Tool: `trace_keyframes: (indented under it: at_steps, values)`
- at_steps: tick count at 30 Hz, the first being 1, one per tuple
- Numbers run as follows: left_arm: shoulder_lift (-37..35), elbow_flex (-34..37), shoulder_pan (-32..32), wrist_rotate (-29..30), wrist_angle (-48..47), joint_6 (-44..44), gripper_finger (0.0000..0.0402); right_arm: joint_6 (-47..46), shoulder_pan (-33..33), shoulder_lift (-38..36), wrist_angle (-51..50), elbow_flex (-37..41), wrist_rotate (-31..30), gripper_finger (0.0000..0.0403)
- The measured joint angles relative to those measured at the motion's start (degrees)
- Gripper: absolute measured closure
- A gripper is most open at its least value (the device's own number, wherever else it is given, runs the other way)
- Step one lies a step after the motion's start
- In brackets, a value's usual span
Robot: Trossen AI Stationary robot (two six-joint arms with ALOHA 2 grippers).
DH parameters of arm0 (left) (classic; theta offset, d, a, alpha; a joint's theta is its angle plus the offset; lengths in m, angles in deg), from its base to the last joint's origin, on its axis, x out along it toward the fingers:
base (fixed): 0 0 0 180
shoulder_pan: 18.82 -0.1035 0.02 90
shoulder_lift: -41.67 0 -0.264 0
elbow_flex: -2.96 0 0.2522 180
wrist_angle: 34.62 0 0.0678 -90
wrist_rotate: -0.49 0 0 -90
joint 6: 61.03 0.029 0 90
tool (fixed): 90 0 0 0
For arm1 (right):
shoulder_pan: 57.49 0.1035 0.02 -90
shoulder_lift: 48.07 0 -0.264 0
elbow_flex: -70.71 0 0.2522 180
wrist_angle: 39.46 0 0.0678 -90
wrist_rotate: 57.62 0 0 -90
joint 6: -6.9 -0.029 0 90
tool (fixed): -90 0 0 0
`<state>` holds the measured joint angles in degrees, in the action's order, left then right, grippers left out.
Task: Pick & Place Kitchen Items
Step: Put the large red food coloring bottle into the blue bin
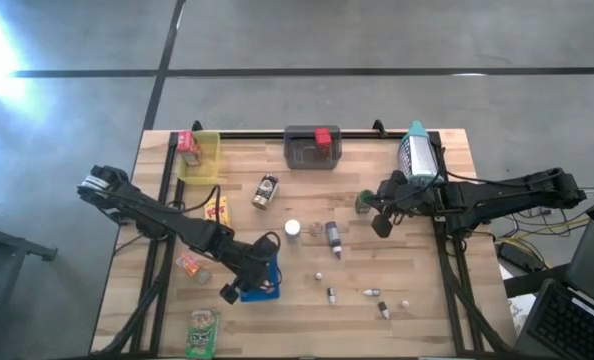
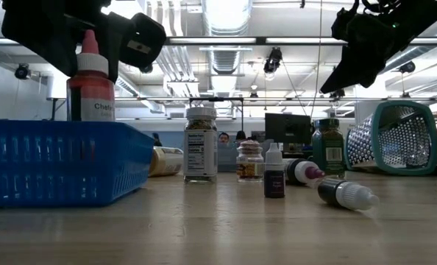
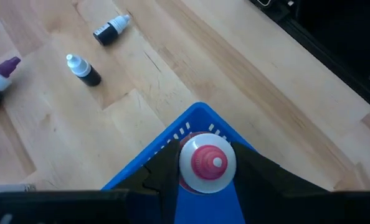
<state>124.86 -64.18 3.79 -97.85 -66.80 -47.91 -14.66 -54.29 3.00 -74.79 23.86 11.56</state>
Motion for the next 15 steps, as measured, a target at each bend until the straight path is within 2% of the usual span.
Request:
trace_keyframes:
  at_steps: [8, 15]
  values:
    - [3.25, -0.19, -0.11, -0.75, 0.70, 0.68, 0.0274, 1.03, 0.00, 0.00, 1.18, 0.00, 0.28, 0.0394]
    - [3.39, -0.39, -0.11, -0.74, 0.98, 0.70, 0.0263, 1.22, 0.02, 0.00, 1.15, 0.02, 0.27, 0.0394]
